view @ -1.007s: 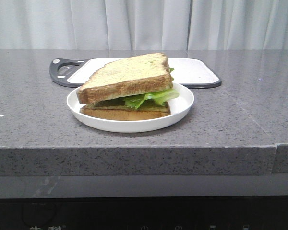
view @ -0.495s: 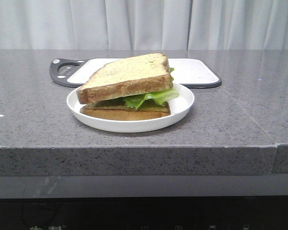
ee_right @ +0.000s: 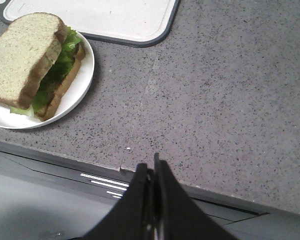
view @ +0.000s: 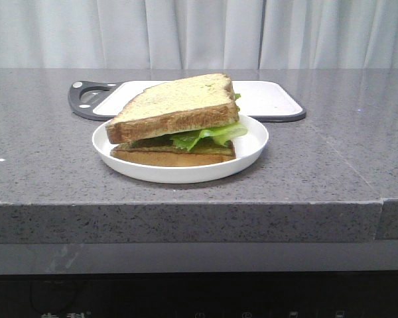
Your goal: Left arm grabs bread, right arm adds lettuce
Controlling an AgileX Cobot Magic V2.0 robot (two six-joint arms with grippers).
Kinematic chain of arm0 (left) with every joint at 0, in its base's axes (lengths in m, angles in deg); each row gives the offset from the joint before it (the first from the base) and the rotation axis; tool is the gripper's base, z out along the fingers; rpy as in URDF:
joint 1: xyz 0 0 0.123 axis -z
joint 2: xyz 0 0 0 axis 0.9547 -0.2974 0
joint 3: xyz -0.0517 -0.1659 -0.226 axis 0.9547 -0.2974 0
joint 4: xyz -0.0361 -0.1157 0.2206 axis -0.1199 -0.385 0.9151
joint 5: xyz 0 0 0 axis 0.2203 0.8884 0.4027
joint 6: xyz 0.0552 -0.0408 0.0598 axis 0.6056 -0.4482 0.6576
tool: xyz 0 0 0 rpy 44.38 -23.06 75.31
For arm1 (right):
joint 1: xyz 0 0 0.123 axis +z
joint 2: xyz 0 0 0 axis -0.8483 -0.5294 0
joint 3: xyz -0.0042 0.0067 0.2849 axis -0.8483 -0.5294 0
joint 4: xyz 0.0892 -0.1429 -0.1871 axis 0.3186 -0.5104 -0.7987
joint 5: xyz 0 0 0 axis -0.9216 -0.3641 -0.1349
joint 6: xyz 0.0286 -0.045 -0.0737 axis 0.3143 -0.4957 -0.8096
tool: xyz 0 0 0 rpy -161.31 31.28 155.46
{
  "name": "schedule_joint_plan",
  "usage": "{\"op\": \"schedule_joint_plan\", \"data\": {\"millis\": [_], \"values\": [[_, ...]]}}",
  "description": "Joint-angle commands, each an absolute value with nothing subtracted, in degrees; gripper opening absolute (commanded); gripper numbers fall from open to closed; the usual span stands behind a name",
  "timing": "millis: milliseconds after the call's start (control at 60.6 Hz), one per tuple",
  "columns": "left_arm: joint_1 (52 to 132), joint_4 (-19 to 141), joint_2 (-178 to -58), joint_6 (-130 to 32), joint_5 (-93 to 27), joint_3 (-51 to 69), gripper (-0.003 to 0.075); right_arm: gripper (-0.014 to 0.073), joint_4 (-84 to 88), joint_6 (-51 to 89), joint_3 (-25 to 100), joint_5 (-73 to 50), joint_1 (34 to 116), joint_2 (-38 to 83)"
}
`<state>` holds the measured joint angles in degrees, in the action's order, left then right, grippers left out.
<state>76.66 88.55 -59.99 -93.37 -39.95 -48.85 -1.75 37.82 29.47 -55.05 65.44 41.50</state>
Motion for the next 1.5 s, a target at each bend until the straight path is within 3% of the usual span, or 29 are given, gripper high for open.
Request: {"op": "schedule_joint_plan", "data": {"millis": [0,1155,1271,1485], "values": [[76.5,88.8,-58.8,-94.0,-44.7,-49.1,-0.002,-0.0066,-1.6,37.8,30.8,-51.7,65.5,41.5],[76.5,88.1,-58.8,-93.2,-46.4,-49.1,-0.002,-0.0066,-2.9,37.6,30.3,-50.9,65.5,41.8],[76.5,88.1,-58.8,-93.2,-46.4,-49.1,-0.002,-0.0066,-4.0,37.5,25.3,-43.6,65.5,47.2],[76.5,88.1,-58.9,-93.2,-46.4,-49.1,-0.002,-0.0066,-4.8,37.4,3.6,-20.2,65.4,62.6]]}}
